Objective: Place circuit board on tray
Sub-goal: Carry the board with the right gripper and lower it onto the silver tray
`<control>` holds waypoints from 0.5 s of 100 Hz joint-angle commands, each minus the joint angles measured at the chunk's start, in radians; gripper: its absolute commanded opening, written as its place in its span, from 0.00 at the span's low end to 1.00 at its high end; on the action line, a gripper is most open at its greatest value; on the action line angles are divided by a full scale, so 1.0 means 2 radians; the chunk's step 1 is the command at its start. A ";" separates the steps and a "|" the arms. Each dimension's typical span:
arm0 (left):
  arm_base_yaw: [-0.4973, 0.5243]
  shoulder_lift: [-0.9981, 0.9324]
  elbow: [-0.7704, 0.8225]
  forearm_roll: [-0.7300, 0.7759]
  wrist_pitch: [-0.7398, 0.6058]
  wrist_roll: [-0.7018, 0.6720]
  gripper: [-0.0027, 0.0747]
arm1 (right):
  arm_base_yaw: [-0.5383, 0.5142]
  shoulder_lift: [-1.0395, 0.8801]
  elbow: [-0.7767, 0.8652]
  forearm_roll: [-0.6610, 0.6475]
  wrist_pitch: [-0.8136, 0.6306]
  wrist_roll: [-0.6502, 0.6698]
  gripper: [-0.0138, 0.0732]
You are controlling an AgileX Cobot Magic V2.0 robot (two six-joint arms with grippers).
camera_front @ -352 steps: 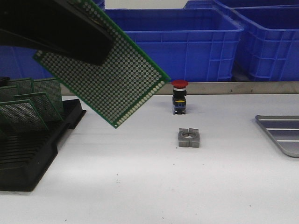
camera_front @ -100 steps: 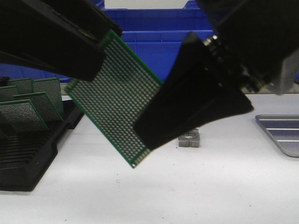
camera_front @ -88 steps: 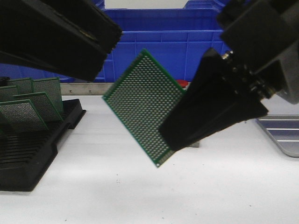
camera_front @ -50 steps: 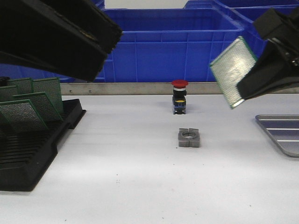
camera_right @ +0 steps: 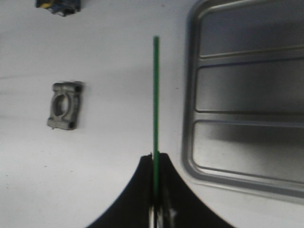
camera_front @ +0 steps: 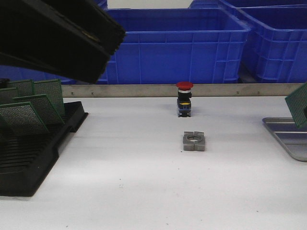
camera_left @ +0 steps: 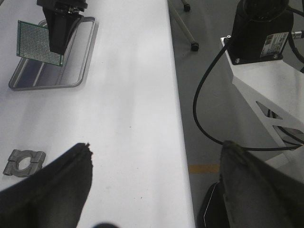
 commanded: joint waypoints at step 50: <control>0.000 -0.015 -0.015 -0.033 -0.028 -0.003 0.71 | -0.005 0.052 -0.092 -0.107 -0.009 -0.005 0.73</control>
